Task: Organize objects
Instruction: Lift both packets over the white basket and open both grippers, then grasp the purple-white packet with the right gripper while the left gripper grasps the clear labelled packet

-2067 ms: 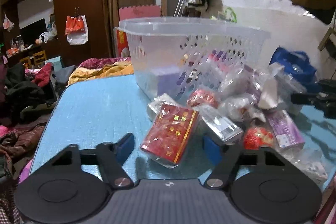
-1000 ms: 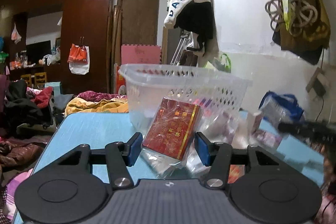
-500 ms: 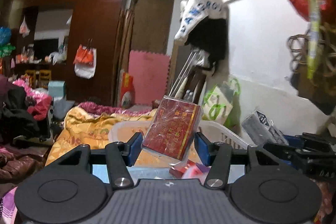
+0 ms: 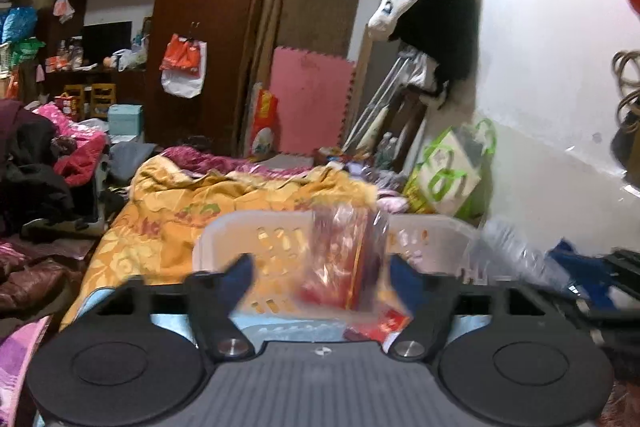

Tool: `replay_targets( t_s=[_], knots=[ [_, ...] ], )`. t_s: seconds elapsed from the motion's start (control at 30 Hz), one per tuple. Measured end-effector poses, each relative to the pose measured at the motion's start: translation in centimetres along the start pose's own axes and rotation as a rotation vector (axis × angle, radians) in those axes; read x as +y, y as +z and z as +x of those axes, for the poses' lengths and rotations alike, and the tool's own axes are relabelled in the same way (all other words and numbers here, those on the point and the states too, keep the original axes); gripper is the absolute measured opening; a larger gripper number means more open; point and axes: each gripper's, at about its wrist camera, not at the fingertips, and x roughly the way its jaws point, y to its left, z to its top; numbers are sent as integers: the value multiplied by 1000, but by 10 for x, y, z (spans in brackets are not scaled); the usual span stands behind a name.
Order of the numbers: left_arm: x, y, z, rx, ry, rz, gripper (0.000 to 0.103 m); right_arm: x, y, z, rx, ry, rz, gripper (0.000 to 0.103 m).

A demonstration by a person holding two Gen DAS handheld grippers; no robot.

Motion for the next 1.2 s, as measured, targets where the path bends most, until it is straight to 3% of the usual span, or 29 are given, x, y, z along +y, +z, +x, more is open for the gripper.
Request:
replay_targets(
  t_s=[0.07,0.17,0.23,0.3,0.37,0.47,0.53,0.63,0.73,0.87,0.97,1.2],
  knots=[
    [1,-4,-5,-9,15,17,86,4,-6,-10,-23,-9,-20,91],
    [4,-15,-32,-60,4,16,86,1,-19,-35,-72,-7,-9,92],
    [6,-32,-56,-96,-44,17,87,-1,-40,-65,-161,11,32,101],
    [4,-59,-78,-101,-90,39,88,2,-63,-85,-202,6,2,103],
    [-2,-97,-99,-87,-127,66,88,6,-90,-95,-190,-9,-2,103],
    [-14,-151,-123,-59,-176,100,89,-2,-122,-97,-142,41,113,103],
    [-24,-188,-141,-58,-148,105,89,-8,-138,-95,-118,85,189,103],
    [-40,-216,-152,-59,-189,114,89,-14,-144,-89,-102,72,237,103],
    [-65,-222,-143,-34,-157,203,89,-12,-139,-80,-85,44,208,103],
    [-67,-230,-138,-13,-184,203,90,-4,-143,-71,-28,37,146,103],
    [-67,-238,-132,-10,-177,201,91,-1,-146,-68,-5,50,159,90],
    [-75,-243,-130,-9,-141,253,91,-4,-151,-58,94,65,173,76]
  ],
)
